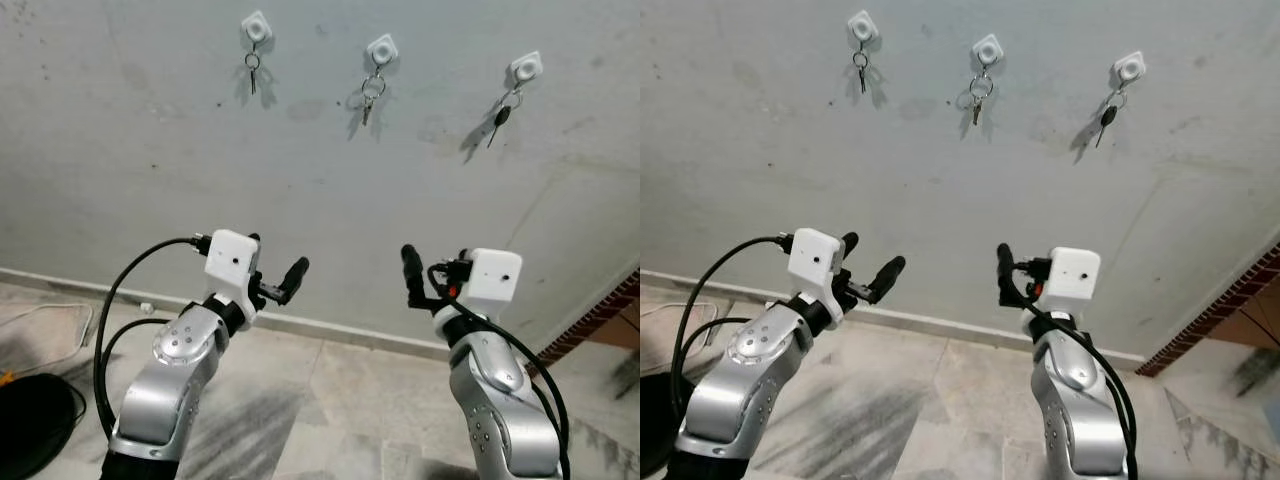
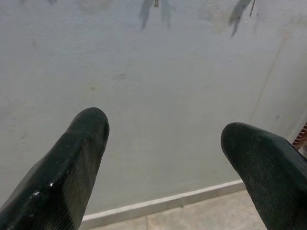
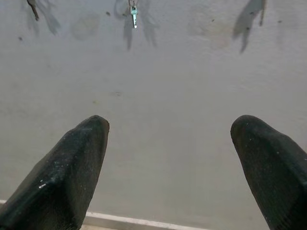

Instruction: Hang keys on a hook

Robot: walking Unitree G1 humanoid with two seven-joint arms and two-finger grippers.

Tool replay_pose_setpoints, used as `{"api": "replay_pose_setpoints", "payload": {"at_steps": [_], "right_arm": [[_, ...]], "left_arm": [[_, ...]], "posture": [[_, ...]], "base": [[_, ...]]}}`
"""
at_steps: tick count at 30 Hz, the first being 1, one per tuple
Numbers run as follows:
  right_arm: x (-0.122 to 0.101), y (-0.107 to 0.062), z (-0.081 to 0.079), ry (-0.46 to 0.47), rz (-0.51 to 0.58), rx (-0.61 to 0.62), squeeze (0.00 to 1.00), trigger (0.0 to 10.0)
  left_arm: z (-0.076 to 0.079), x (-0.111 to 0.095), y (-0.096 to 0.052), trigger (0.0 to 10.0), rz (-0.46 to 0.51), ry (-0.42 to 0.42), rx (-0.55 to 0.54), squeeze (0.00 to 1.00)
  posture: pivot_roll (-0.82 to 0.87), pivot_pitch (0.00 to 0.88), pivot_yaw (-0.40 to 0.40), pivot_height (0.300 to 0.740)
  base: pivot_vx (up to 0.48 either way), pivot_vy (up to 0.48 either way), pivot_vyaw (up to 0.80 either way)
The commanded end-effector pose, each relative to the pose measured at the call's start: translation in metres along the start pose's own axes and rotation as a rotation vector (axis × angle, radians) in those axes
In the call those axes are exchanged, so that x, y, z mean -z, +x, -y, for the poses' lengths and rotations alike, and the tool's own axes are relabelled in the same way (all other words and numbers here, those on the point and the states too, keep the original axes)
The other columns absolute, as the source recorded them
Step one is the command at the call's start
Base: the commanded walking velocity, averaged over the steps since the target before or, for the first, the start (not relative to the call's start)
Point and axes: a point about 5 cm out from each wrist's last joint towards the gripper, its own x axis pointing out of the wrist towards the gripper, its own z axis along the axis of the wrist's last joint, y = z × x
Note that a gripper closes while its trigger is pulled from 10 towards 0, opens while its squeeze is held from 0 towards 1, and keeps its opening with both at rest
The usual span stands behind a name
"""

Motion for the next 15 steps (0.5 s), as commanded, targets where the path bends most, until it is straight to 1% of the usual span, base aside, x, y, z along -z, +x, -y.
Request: {"api": "replay_pose_setpoints", "payload": {"at_steps": [1,15], "right_arm": [[0.0002,-0.0007,0.0042,-0.003,0.000,0.018,0.00,10.0],[-0.0001,-0.0013,0.0064,-0.010,-0.001,0.027,0.00,10.0]], "left_arm": [[0.0039,0.0000,0.0020,10.0,-0.005,0.000,0.013,0.00],[0.0074,0.0009,0.0027,10.0,-0.005,-0.011,0.025,0.00]], "posture": [[0.11,0.000,-0.075,0.740],[0.10,0.000,-0.079,0.740]], "base": [[-0.289,0.000,0.00],[-0.289,0.000,0.00]]}}
